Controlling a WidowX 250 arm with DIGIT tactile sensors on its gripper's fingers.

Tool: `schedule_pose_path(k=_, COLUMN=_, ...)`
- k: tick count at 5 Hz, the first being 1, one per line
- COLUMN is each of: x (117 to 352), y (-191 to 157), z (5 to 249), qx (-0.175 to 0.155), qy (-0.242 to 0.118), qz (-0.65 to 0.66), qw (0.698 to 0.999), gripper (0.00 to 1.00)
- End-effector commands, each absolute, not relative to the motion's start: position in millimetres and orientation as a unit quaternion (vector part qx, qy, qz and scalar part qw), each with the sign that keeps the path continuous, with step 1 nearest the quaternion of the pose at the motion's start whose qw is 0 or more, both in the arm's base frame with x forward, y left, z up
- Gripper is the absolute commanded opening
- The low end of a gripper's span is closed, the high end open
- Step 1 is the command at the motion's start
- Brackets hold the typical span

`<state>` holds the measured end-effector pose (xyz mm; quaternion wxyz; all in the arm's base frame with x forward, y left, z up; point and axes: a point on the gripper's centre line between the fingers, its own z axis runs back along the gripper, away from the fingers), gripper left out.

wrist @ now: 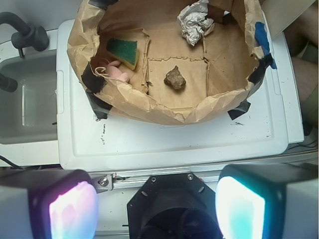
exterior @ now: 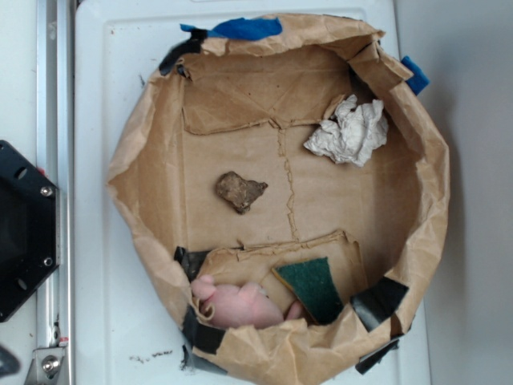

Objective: Grab the green sponge.

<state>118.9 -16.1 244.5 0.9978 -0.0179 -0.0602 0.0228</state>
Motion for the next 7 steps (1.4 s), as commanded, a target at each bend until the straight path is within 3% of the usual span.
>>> schedule_pose_path(k=1, x=118.9, y=-16.1, z=244.5, qx=-0.018, qy=-0.060, qz=0.023, qw=0.998, gripper=1.00)
schedule_pose_path(k=2, x=168.9, y=-12.6, z=234.2, qx=-0.032, qy=-0.059, qz=-0.009, qw=0.998, gripper=1.00)
schedule_pose_path(k=3, x=219.1, y=-1.5, z=225.9, qx=-0.017, qy=-0.071, qz=-0.032, qw=0.997, gripper=1.00)
schedule_pose_path(k=4, x=270.5, y=10.6, z=215.3, qx=-0.028, qy=-0.086, qz=-0.112, qw=0.990, gripper=1.00)
schedule_pose_path(k=5, x=303.5, y=23.9, z=207.6, qx=-0.029, qy=-0.111, qz=-0.176, qw=0.978, gripper=1.00)
schedule_pose_path(k=6, x=303.6, y=13.3, z=182.9, qx=-0.050, qy=-0.139, qz=-0.296, qw=0.944, gripper=1.00)
schedule_pose_path(k=7, x=266.2, y=-2.0, z=165.5, qx=-0.039, qy=-0.125, qz=-0.415, qw=0.900, gripper=1.00)
